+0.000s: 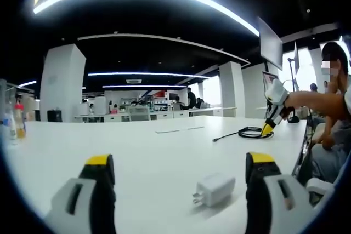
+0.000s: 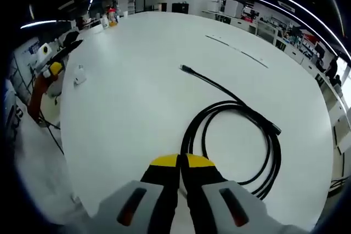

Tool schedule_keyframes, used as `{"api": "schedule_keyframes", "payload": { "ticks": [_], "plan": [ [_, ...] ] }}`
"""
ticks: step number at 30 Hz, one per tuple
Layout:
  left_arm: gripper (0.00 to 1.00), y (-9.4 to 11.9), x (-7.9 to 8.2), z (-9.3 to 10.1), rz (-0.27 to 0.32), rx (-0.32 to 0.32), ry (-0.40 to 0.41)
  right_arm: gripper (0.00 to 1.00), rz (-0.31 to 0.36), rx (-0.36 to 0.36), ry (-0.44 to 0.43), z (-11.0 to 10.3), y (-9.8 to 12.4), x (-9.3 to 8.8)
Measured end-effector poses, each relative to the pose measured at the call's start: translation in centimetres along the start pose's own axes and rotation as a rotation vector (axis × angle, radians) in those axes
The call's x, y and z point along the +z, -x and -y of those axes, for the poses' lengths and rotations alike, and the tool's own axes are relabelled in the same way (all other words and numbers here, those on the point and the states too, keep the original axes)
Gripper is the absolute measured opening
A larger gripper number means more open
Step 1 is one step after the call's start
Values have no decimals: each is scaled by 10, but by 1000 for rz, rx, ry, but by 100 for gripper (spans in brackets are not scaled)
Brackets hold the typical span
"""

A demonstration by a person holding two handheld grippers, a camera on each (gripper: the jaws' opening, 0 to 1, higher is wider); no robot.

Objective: Plug the desk Type‑C cable into the charger adapter.

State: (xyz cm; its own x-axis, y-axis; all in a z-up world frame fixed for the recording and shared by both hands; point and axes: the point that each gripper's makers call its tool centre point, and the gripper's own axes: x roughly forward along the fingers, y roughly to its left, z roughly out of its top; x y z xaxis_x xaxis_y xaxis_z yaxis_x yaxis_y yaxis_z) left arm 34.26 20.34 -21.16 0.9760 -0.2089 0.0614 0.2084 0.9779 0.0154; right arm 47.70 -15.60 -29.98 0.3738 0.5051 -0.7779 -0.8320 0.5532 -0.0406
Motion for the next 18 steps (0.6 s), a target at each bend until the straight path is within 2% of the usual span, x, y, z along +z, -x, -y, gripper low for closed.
{"api": "schedule_keyframes", "payload": {
  "ticks": [8, 18],
  "plan": [
    [100, 0, -2, 0, -4, -1, 4, 2, -17, 16, 14, -15, 11, -6],
    [100, 0, -5, 1, -15, -8, 6, 2, -40, 53, 59, -59, 24, -19]
  ]
}}
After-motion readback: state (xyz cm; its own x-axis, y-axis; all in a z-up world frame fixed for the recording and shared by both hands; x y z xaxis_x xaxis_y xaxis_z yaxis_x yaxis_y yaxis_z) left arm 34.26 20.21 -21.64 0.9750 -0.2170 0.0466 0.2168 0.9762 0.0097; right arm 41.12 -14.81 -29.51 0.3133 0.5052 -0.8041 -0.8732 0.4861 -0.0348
